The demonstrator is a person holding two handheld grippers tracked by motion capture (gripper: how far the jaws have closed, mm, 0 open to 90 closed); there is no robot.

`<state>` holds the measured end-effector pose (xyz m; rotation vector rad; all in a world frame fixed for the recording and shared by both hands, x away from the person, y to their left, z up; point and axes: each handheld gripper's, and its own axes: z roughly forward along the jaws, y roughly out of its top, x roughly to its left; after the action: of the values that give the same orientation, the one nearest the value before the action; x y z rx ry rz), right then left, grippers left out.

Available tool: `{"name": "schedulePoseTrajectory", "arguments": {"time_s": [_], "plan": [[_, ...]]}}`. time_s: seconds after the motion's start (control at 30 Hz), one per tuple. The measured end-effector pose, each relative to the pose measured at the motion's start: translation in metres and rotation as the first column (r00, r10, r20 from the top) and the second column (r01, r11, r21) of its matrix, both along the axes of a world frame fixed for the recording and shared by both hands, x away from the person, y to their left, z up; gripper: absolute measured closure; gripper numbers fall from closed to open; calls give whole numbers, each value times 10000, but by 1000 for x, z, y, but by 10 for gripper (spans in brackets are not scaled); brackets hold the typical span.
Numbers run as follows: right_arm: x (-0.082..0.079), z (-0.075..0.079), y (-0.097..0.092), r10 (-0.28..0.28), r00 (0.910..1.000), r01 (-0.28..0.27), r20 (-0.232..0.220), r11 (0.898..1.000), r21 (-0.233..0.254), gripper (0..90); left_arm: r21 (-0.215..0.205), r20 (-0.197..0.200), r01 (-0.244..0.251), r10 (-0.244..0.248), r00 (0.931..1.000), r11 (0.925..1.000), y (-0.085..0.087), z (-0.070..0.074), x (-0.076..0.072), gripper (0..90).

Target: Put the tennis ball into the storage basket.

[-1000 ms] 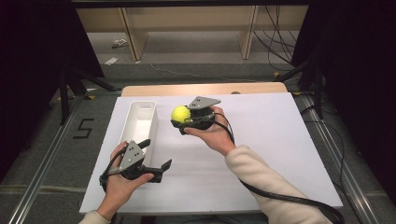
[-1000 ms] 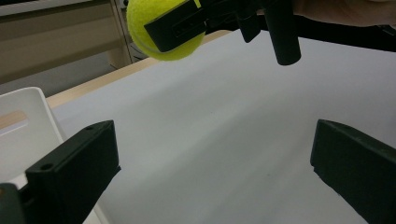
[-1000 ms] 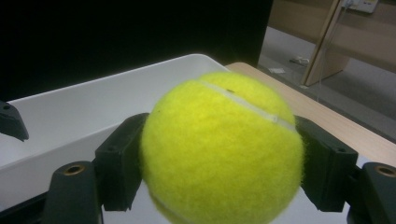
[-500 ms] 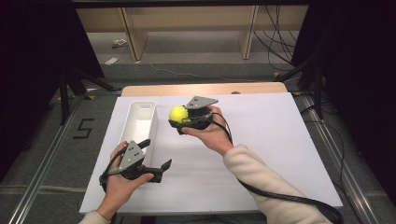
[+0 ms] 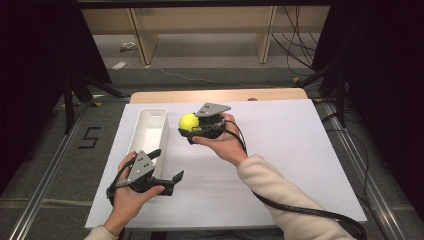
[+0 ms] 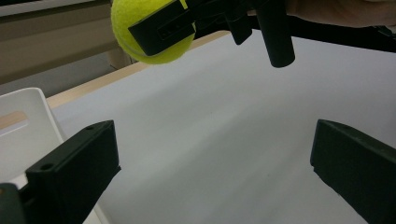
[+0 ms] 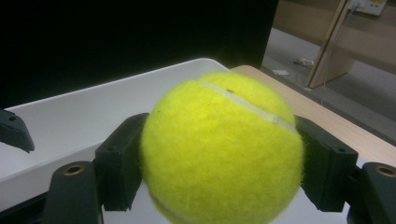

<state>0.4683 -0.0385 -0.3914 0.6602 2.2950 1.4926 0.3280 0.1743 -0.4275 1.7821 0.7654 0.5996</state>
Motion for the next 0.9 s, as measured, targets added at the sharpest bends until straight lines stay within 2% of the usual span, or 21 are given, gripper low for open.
{"name": "schedulePoseTrajectory", "arguments": {"time_s": [0.43, 0.9], "plan": [[0, 1, 3, 24, 10000, -24, -11, 10000, 20, 268, 24, 66, -3, 3, 10000, 10000, 0, 0, 0, 6], [0, 3, 6, 59, 10000, -59, -18, 10000, 13, 268, 208, 322, 16, -22, 9995, 9998, 2, 1, 2, 5]]}}
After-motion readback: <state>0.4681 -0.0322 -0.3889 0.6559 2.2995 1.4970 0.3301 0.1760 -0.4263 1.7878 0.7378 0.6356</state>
